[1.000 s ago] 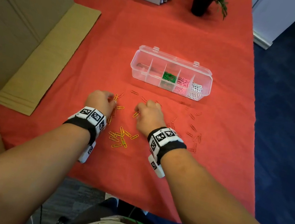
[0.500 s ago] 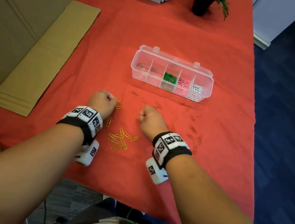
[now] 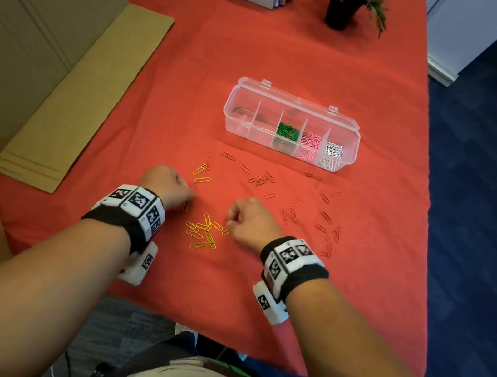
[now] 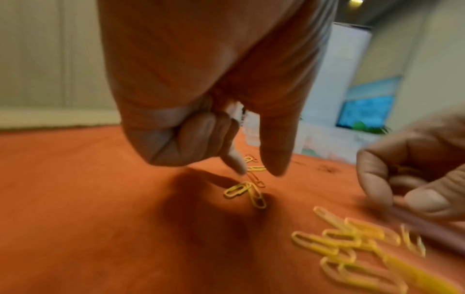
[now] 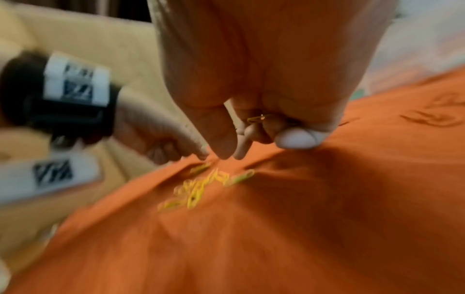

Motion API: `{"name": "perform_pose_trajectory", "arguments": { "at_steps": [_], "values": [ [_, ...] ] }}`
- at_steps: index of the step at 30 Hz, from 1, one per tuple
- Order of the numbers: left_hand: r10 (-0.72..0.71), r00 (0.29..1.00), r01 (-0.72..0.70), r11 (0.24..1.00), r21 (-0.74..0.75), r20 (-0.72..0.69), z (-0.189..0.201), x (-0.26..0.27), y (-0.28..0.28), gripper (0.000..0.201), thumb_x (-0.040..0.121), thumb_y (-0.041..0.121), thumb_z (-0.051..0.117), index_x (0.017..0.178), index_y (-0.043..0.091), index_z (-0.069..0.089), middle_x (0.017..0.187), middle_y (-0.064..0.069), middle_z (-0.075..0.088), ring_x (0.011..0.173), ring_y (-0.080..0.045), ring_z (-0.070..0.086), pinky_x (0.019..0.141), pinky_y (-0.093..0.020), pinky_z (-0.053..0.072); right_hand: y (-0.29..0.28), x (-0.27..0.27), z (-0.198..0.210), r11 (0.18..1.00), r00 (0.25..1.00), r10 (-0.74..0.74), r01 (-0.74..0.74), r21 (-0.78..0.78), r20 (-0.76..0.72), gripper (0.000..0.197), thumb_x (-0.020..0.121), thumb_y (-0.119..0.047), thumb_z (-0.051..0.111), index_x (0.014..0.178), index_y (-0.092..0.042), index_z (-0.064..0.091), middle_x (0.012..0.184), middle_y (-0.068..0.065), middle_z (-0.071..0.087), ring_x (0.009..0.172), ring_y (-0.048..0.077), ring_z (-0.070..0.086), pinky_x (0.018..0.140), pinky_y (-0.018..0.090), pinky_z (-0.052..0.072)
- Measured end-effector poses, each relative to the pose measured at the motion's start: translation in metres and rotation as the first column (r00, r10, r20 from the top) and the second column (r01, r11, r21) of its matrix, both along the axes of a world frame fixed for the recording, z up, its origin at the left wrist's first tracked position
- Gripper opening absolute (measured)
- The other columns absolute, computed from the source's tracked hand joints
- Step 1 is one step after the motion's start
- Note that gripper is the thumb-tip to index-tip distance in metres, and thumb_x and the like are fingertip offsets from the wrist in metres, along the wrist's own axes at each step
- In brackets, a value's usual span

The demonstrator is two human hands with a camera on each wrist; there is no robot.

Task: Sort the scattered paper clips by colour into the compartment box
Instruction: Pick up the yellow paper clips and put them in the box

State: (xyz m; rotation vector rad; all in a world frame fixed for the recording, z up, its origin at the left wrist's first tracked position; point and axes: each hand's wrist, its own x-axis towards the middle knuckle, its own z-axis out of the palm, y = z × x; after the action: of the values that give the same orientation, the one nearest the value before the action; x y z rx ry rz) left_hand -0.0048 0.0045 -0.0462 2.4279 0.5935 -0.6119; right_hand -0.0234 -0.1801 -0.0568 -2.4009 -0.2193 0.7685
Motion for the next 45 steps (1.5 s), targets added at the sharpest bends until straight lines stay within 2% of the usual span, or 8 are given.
{"name": "perform_pose_trajectory", "arguments": {
  "at_steps": [13,18,23,26,29,34,38,45],
  "values": [
    [-0.265,0.958,0.284,0.93,0.232,-0.11,-0.005,-0.012,-0.014,0.024,0.078,0.026,0.059,0.078,0.004,0.068,0.091,-0.017,0.07,0.09,-0.033,0.064,0.075,-0.032,0.049,0.007,-0.035,0.002,0.878,0.902,0.352,-0.226,-0.421,0.25,0.033,0.089,-0.006,0.03,0.118,-0.002,0.045,0.118,0.017,0.047,0.109,0.033,0.047,0.088,0.042,0.045],
    [0.035,0.995,-0.057,0.964,-0.258,-0.089,0.001,-0.016,-0.023,0.022,0.082,0.02,0.053,0.061,0.015,0.051,0.058,-0.005,0.048,0.054,-0.021,0.046,0.051,-0.025,0.034,0.0,-0.036,0.001,0.902,0.928,0.302,-0.204,-0.38,0.217,0.031,0.087,-0.002,0.033,0.116,-0.002,0.043,0.118,0.019,0.048,0.11,0.035,0.047,0.091,0.043,0.043],
    [0.302,0.887,-0.444,0.347,-0.826,-0.35,0.013,-0.017,-0.018,0.006,0.063,0.014,0.037,0.061,0.015,0.042,0.053,-0.001,0.045,0.044,-0.014,0.037,0.044,-0.017,0.031,-0.002,-0.038,0.001,0.895,0.921,0.306,-0.19,-0.405,0.243,0.03,0.088,-0.003,0.031,0.115,-0.002,0.045,0.118,0.018,0.049,0.109,0.035,0.048,0.09,0.044,0.044],
    [0.321,0.874,-0.439,0.205,-0.875,-0.364,0.017,-0.011,-0.012,0.016,0.062,0.018,0.038,0.064,0.011,0.052,0.056,-0.005,0.055,0.048,-0.017,0.05,0.048,-0.019,0.044,-0.002,-0.038,-0.001,0.887,0.931,0.298,-0.188,-0.422,0.21,0.031,0.09,-0.008,0.031,0.117,-0.002,0.046,0.12,0.018,0.049,0.112,0.035,0.048,0.092,0.044,0.043],
    [0.428,0.851,-0.467,0.354,-0.81,-0.304,0.009,0.002,-0.015,0.026,0.086,0.023,0.041,0.065,0.015,0.054,0.049,0.002,0.049,0.038,-0.009,0.047,0.041,-0.014,0.04,-0.004,-0.034,-0.005,0.905,0.95,0.278,-0.209,-0.371,0.145,0.032,0.088,-0.01,0.041,0.117,0.0,0.046,0.121,0.02,0.048,0.113,0.037,0.047,0.095,0.044,0.043],
    [0.149,0.957,-0.107,0.979,-0.172,0.249,-0.009,0.02,-0.014,0.019,0.08,0.038,0.064,0.081,0.02,0.066,0.072,-0.006,0.064,0.068,-0.024,0.059,0.062,-0.027,0.043,-0.014,-0.017,0.004,0.997,0.998,-0.063,0.062,-0.054,-0.011,0.008,0.089,-0.014,0.045,0.094,-0.012,0.051,0.098,0.016,0.061,0.096,0.029,0.059,0.076,0.03,0.041],
    [-0.192,0.941,0.15,0.975,0.165,0.278,-0.014,0.022,-0.016,0.038,0.08,0.031,0.067,0.113,0.013,0.065,0.115,-0.011,0.068,0.11,-0.029,0.06,0.09,-0.031,0.045,-0.019,-0.004,0.011,0.83,0.855,-0.381,0.484,0.276,-0.352,0.021,0.087,-0.004,0.045,0.088,-0.023,0.053,0.072,-0.002,0.048,0.057,0.01,0.043,0.048,0.02,0.035],
    [-0.209,0.957,0.171,0.967,0.189,0.203,-0.016,0.018,-0.022,0.023,0.09,0.024,0.053,0.092,0.007,0.067,0.099,-0.02,0.069,0.097,-0.038,0.061,0.079,-0.038,0.047,-0.014,-0.003,0.022,0.471,0.632,-0.34,0.756,0.455,-0.697,0.021,0.091,-0.004,0.041,0.074,-0.014,0.05,0.068,0.002,0.045,0.056,0.012,0.045,0.042,0.017,0.043]
  ]
}}
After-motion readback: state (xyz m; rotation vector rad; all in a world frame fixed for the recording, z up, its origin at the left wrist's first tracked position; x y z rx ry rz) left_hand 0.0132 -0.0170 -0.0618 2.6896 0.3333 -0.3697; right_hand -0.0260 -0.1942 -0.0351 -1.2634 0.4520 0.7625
